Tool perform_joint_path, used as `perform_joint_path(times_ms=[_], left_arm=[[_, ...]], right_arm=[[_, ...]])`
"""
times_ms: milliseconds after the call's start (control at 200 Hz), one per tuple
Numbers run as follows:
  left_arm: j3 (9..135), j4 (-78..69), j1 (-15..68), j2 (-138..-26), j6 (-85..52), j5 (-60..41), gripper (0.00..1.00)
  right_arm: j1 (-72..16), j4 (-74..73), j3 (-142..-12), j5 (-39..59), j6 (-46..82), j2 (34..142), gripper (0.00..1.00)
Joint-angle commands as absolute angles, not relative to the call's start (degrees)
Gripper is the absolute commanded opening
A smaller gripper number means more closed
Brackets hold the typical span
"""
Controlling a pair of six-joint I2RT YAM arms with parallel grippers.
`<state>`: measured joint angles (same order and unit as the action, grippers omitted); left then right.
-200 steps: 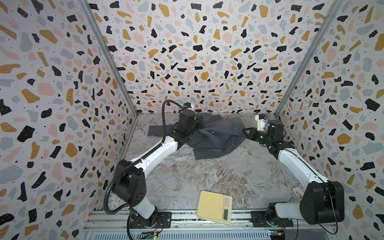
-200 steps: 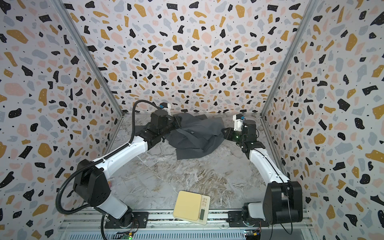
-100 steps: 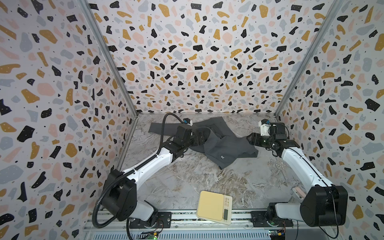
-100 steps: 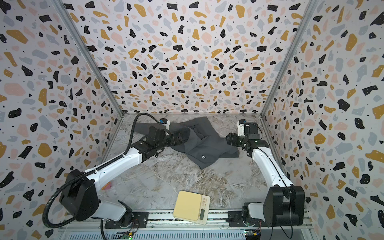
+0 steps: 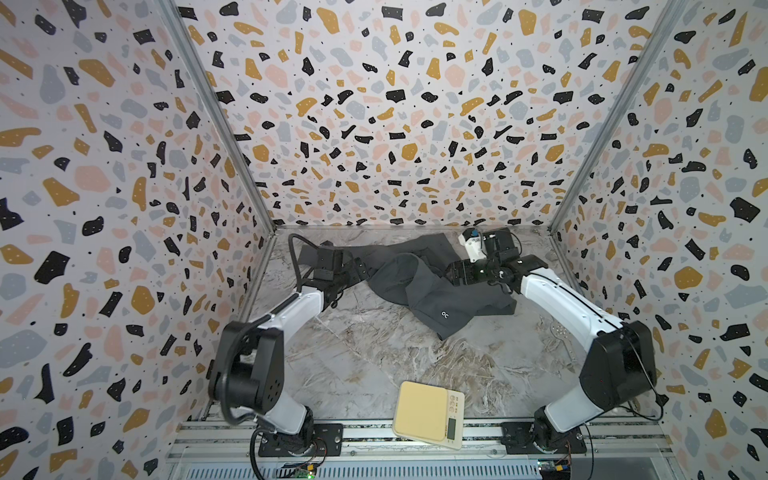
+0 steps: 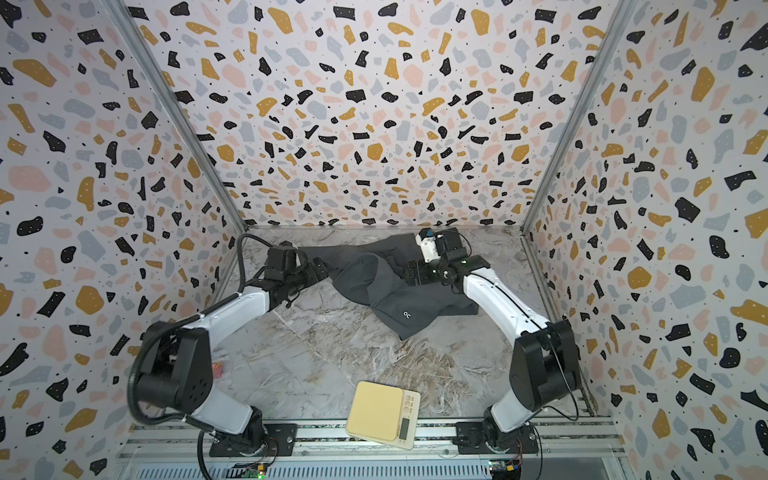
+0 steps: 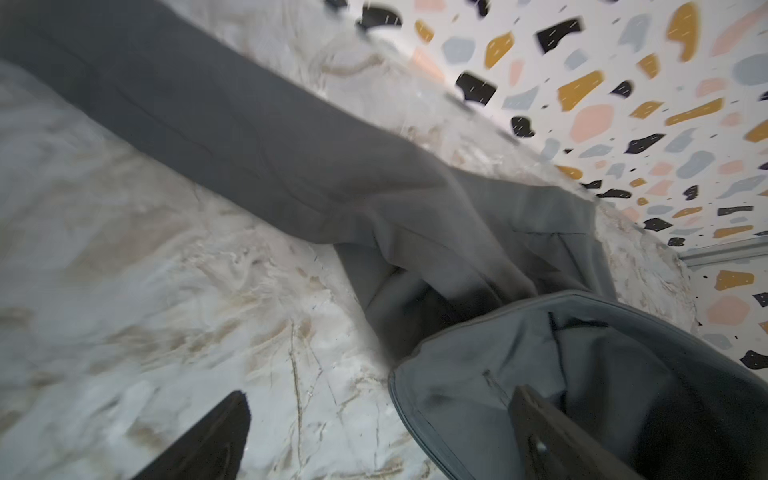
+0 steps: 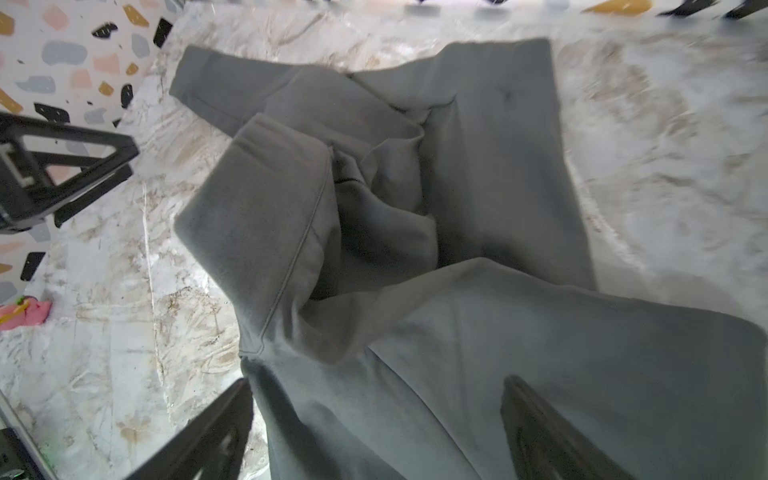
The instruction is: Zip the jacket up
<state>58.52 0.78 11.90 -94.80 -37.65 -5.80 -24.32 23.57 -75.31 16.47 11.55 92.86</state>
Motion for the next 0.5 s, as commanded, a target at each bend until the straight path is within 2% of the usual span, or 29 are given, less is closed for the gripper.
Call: perform_joint_path(times_ms=[0,160,215,295,345,421,496], left_arm=[[64.4,-5.8,12.0,-102.7,-43.1,-13.8,1.0],[71.9,-10.4,12.0,-115.6,-47.8,-19.3,1.0],[73.4,-12.3,12.0,-118.6,-49.6,-20.7,1.0],[73.7,-18.0,12.2,-121.1,-53.1,-22.0,0.95],[73.6,-21.4,12.3,-122.0,-54.8,-22.9,0.9],[73.5,-27.6,12.6,-123.1,-57.7,-25.6,0.78],[73.4,-35.0,12.5,-123.5,-60.2,-30.4,0.65]], right_arm=[[-27.5,21.2,-78.6,16.6,14.1,95.7,0.95],[-28.3,16.5,-80.4,19.2,17.6,103.7,0.93],[-28.3,15.7,-81.5,20.5,17.7,105.9,0.9],[-28.3,14.7,-83.1,21.4,17.6,108.1,0.81],[-28.4,14.9,-84.5,21.7,17.3,109.2,0.65],[-28.3,15.5,-86.6,21.8,16.6,110.0,0.28],[-28.4,17.1,-88.7,21.0,15.2,109.9,0.08]])
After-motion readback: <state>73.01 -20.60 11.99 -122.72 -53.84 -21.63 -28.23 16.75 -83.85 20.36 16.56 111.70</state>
